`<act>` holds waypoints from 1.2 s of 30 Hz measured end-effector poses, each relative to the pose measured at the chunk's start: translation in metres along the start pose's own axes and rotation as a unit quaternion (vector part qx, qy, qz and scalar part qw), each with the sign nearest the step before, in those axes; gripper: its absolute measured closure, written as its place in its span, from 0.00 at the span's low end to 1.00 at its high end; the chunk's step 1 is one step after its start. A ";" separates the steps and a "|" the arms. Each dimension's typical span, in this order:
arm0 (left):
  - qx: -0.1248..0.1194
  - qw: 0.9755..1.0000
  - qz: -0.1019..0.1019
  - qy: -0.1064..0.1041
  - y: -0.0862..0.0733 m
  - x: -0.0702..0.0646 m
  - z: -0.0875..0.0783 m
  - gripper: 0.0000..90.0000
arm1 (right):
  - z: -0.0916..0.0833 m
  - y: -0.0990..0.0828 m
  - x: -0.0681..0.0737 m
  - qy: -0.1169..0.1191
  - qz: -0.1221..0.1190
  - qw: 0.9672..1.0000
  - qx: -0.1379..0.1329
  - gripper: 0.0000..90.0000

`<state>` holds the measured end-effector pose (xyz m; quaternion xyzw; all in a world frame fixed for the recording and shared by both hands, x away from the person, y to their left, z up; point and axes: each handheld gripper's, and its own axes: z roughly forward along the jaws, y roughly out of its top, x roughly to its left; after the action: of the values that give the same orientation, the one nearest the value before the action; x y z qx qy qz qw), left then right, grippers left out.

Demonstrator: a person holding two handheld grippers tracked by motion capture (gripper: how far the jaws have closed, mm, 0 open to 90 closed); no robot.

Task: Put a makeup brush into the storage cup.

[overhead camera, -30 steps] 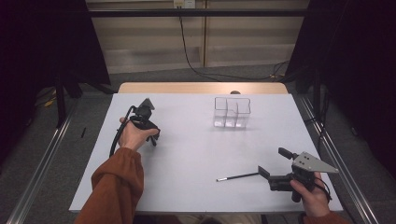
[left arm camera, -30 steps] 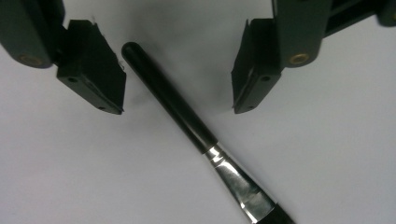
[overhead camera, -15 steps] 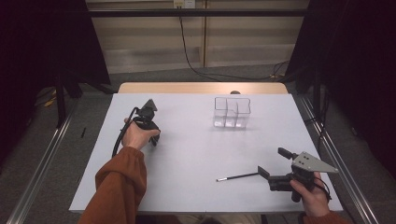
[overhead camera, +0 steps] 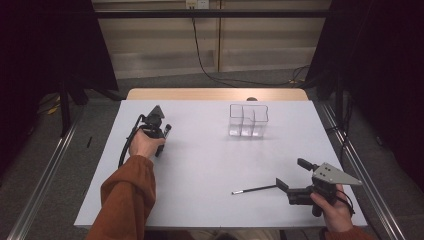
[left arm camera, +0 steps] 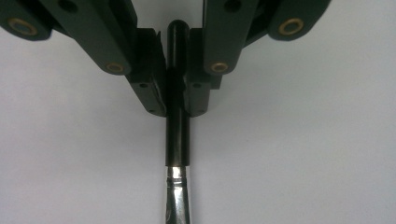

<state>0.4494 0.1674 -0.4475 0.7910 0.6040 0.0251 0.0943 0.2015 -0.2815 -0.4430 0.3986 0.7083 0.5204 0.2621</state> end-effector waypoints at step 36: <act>-0.099 0.993 0.024 -0.060 -0.015 0.015 -0.015 0.89 | 0.007 -0.002 -0.005 0.004 0.004 1.000 0.008 0.00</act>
<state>0.4369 0.1876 -0.4366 0.7923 0.5724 0.0392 0.2075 0.2088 -0.2820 -0.4475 0.4015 0.7117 0.5175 0.2540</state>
